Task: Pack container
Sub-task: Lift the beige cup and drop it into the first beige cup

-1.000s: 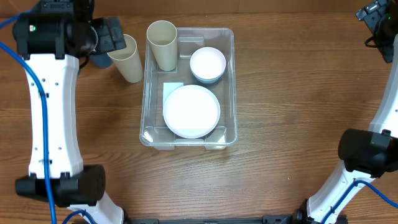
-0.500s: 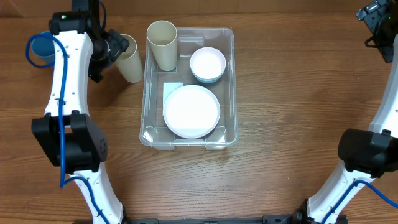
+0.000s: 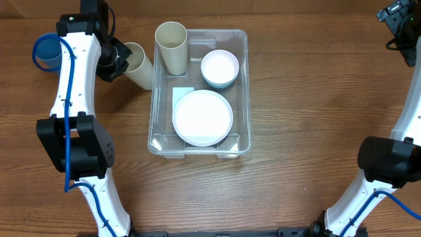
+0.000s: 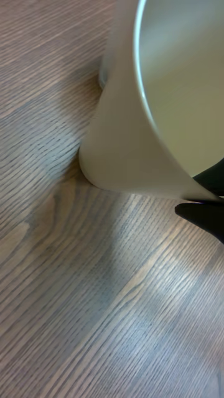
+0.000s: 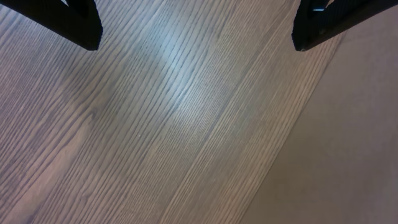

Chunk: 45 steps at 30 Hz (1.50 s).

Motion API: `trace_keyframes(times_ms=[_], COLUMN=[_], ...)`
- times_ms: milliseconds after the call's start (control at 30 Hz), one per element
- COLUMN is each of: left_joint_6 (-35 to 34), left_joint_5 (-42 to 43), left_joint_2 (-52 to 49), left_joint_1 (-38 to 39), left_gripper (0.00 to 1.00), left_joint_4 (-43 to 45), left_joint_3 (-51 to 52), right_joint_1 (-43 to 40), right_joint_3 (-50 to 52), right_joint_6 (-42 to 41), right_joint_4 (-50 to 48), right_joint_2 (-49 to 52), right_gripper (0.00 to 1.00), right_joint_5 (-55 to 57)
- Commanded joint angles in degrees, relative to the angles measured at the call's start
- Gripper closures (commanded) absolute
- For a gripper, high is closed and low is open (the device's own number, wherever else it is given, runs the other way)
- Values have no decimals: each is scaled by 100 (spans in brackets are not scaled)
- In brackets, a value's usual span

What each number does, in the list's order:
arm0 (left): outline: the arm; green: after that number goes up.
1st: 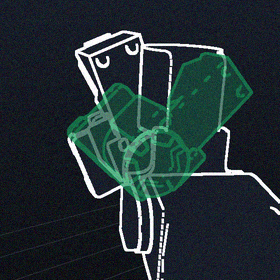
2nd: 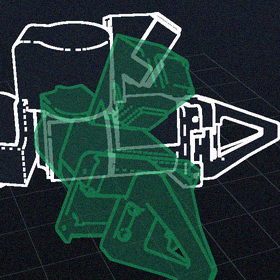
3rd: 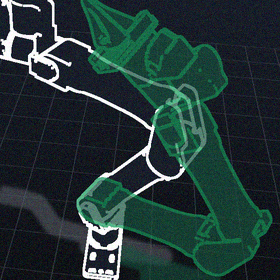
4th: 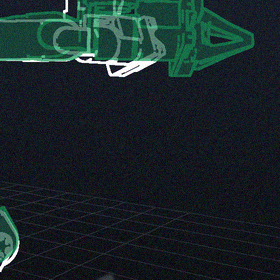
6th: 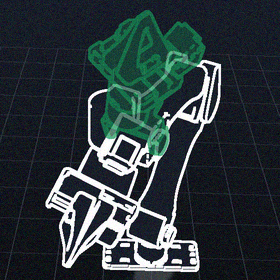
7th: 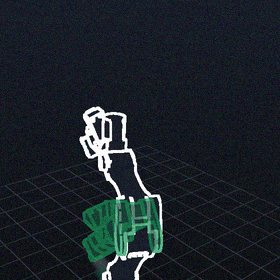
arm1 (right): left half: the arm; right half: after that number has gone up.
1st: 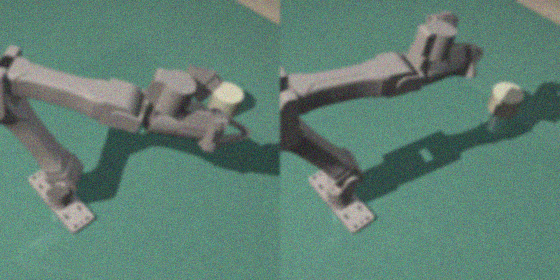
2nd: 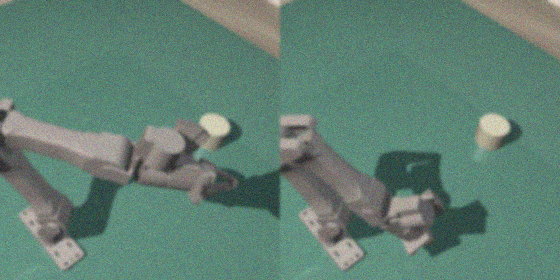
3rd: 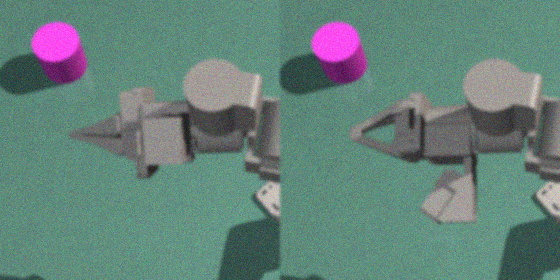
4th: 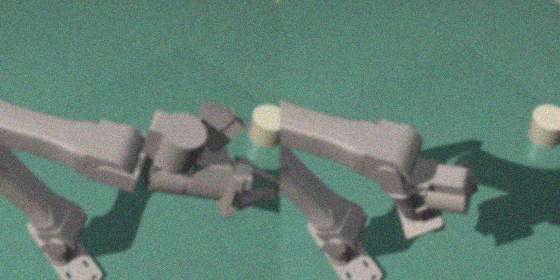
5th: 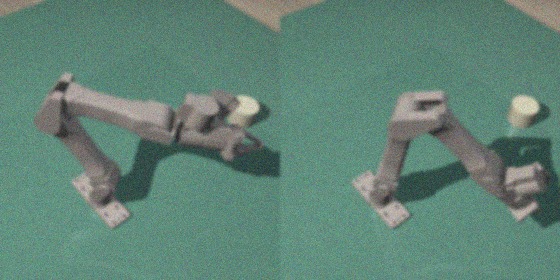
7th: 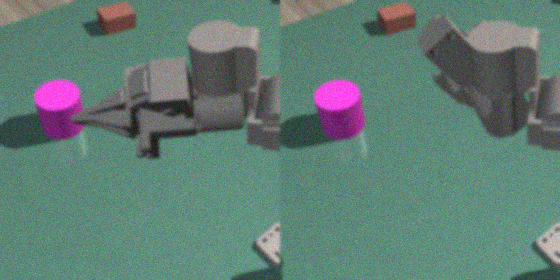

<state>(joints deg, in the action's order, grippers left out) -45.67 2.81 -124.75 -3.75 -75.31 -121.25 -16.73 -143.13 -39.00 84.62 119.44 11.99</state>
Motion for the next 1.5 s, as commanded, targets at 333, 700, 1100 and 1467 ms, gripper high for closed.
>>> trace_keyframes(times_ms=[333, 700, 1100, 1467], left_joint_6=[2371, 3971, 3477, 3541], left_joint_5=[-151, -284, -1174, -1241], left_joint_2=[3062, 2778, 2575, 1648], left_joint_1=[197, 1620, 1672, 1495], left_gripper=[96, 96, 96, 96], left_joint_4=[479, 1038, 531, 717], left_joint_3=[-50, -50, -640, -640], right_joint_1=[22, 22, 22, 22], right_joint_3=[-48, -48, -48, -48], right_joint_6=[-46, -46, -46, -46], right_joint_4=[-26, -26, -26, -26], right_joint_2=[-70, -72, -70, -70], right_gripper=[0, 0, 0, 0], right_joint_5=[39, 39, 39, 39])
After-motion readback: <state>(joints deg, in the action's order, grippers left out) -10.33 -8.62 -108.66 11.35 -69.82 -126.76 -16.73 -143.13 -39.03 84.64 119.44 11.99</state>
